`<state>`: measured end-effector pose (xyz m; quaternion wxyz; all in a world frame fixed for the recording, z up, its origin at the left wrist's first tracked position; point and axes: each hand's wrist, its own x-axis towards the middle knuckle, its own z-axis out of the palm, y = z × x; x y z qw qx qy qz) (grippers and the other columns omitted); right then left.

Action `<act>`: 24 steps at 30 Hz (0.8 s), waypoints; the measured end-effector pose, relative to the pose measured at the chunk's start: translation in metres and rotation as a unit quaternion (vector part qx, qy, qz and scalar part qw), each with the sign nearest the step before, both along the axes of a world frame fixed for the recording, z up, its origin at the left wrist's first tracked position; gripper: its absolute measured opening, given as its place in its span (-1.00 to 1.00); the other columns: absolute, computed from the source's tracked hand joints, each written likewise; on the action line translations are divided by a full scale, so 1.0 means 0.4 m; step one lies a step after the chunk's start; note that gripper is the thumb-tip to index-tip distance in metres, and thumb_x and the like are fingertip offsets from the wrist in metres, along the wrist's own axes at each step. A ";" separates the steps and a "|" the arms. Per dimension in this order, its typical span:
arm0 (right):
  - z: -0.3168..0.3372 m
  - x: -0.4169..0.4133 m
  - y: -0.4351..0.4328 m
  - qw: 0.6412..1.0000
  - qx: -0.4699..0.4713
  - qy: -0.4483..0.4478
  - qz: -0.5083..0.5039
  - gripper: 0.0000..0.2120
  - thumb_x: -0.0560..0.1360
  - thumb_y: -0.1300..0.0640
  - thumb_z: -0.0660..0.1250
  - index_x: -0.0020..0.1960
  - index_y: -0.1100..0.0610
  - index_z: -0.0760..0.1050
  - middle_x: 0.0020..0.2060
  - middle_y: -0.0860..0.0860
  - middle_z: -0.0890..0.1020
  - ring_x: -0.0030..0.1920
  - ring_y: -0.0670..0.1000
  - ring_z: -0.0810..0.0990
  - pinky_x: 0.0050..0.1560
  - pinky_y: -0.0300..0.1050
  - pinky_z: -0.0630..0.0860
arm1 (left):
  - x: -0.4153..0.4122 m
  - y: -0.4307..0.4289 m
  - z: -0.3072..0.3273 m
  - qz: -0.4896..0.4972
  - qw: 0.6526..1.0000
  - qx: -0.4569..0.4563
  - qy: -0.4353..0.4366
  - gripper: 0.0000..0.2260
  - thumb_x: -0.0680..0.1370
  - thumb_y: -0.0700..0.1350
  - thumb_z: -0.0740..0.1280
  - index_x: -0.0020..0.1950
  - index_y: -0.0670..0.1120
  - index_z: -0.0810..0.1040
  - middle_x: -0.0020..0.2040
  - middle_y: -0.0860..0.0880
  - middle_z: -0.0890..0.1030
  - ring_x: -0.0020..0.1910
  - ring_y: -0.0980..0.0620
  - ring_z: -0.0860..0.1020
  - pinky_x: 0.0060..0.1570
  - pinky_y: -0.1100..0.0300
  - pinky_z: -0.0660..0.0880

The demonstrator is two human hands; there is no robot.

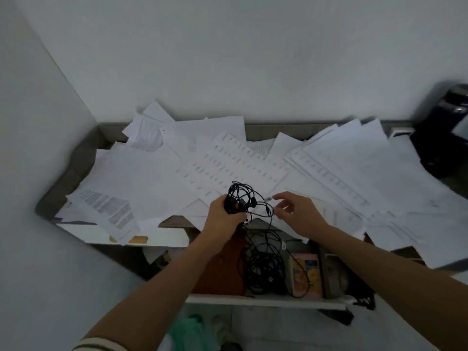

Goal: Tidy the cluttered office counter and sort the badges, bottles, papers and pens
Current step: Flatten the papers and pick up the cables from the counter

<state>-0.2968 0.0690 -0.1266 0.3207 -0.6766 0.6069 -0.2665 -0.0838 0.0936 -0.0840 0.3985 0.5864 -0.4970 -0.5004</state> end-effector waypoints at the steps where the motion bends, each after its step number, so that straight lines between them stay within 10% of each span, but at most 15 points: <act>1: -0.007 -0.020 0.031 1.000 0.004 0.011 0.002 -0.72 0.51 0.04 0.39 0.21 0.01 0.53 -0.19 -0.16 0.62 -0.22 -0.17 0.61 -0.19 -0.30 0.49 | -0.028 0.021 -0.033 -0.008 1.000 0.013 0.002 -0.81 0.43 -0.38 0.41 -0.15 -0.13 0.49 -0.28 -0.05 0.55 -0.31 0.03 0.54 -0.32 0.24 0.53; 11: -0.162 -0.164 0.221 0.984 0.118 0.132 0.036 -0.72 0.52 -0.04 0.33 0.21 -0.03 0.55 -0.03 -0.05 0.67 -0.12 -0.12 0.60 -0.08 -0.12 0.57 | -0.100 0.066 -0.343 -0.194 0.953 0.112 -0.205 -0.30 0.34 -0.07 0.57 0.42 -0.11 0.38 0.32 -0.11 0.47 0.30 -0.08 0.45 0.28 0.02 0.44; 17: -0.218 -0.162 0.231 0.973 0.068 0.207 0.075 -0.60 0.49 -0.01 0.35 0.32 -0.04 0.47 0.10 0.01 0.60 0.05 0.05 0.61 -0.03 -0.06 0.54 | -0.066 0.089 -0.297 -0.080 0.938 -0.074 -0.328 -0.65 0.45 -0.13 0.45 0.20 -0.11 0.50 0.14 -0.05 0.43 0.03 0.03 0.47 -0.07 0.20 0.43; 24: -0.297 -0.038 0.188 0.930 0.018 0.272 0.247 -0.48 0.56 -0.01 0.29 0.49 -0.11 0.27 0.30 0.05 0.41 0.16 0.08 0.52 0.03 -0.08 0.49 | 0.070 0.188 -0.333 -0.082 0.898 0.085 -0.424 -0.85 0.52 0.02 0.35 -0.06 -0.05 0.58 -0.17 0.01 0.59 -0.12 0.00 0.59 -0.20 0.18 0.47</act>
